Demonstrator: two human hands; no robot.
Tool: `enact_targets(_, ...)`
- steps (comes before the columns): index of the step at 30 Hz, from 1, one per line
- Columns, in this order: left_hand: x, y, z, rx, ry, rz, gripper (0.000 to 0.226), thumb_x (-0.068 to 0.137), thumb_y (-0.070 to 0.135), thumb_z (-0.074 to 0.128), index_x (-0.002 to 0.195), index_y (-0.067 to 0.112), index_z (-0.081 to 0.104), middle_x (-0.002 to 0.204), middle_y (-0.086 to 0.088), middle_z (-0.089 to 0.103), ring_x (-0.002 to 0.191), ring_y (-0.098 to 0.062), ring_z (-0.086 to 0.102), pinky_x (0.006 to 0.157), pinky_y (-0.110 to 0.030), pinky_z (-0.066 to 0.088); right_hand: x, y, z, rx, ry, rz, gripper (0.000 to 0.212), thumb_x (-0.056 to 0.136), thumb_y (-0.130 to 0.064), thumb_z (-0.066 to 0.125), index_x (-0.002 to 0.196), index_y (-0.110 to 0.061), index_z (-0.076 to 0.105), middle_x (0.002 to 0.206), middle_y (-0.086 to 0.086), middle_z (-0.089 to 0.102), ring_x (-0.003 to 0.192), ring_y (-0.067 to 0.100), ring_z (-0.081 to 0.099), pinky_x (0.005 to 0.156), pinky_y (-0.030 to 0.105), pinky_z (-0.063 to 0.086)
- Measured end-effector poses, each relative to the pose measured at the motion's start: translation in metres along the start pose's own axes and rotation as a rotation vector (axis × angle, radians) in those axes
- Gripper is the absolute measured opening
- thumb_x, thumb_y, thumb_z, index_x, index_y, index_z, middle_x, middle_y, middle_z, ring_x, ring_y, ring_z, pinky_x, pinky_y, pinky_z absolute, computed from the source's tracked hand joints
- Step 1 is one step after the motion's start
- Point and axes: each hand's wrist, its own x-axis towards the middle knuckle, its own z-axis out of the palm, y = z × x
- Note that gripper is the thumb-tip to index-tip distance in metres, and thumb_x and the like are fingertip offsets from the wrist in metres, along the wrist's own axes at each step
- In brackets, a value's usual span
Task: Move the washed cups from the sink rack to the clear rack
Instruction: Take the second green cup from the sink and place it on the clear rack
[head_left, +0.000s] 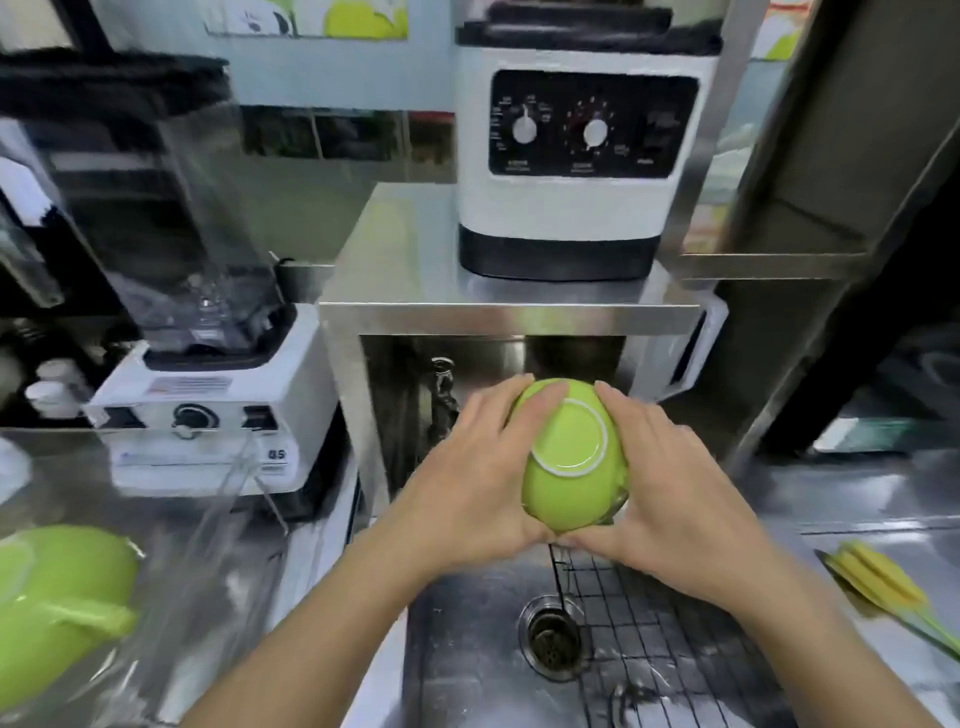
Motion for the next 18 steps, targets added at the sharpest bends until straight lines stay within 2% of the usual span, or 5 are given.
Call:
enact_targets(3,-0.027,-0.006,-0.041,0.019,0.048,0.014,0.093,0.059,0.053,0.068,0.133,0.032,0.017,0.141,-0.004,0.032,0.13,-0.019,0.027,0.104,-0.031,0.03,0.008,-0.046,0.001,0.013,0.062,-0.034,0.107,0.051,-0.071,0.055,0.137,-0.017,0.021,0.128,0.007,0.052,0.114,0.026,0.051,0.089,0.043,0.045)
enact_targets(8,-0.101,-0.046,-0.126,0.085,0.094,-0.022,0.098,0.059,0.05,0.077,0.136,0.031,0.018,0.144,-0.004,0.031,0.134,-0.021,0.028,0.103,-0.045,0.038,0.023,-0.156,0.019,0.056,0.078,-0.121,0.104,0.052,-0.066,0.06,0.138,-0.018,0.026,0.13,0.004,0.052,0.116,0.023,0.05,0.09,0.043,0.046)
enact_targets(12,-0.156,-0.081,-0.191,0.138,0.092,-0.095,0.097,0.056,0.056,0.069,0.135,0.029,0.02,0.144,-0.005,0.033,0.135,-0.02,0.028,0.109,-0.041,0.031,0.044,-0.237,0.046,0.076,0.051,-0.198,0.107,0.049,-0.067,0.066,0.136,-0.024,0.021,0.125,0.005,0.054,0.112,0.026,0.052,0.088,0.044,0.047)
enact_targets(15,-0.185,-0.105,-0.231,0.197,0.03,-0.169,0.103,0.054,0.051,0.077,0.137,0.026,0.022,0.144,-0.003,0.033,0.133,-0.015,0.029,0.111,-0.032,0.026,0.059,-0.285,0.066,0.065,0.046,-0.214,0.113,0.044,-0.067,0.065,0.136,-0.024,0.016,0.117,0.008,0.055,0.104,0.032,0.054,0.084,0.041,0.044)
enact_targets(18,-0.21,-0.124,-0.266,0.252,-0.03,-0.225,0.107,0.053,0.044,0.083,0.137,0.031,0.019,0.142,0.006,0.032,0.13,-0.011,0.032,0.109,-0.032,0.031,0.072,-0.326,0.087,0.034,-0.008,-0.244,0.117,0.048,-0.07,0.067,0.14,-0.023,0.011,0.12,0.008,0.05,0.109,0.033,0.048,0.09,0.044,0.041)
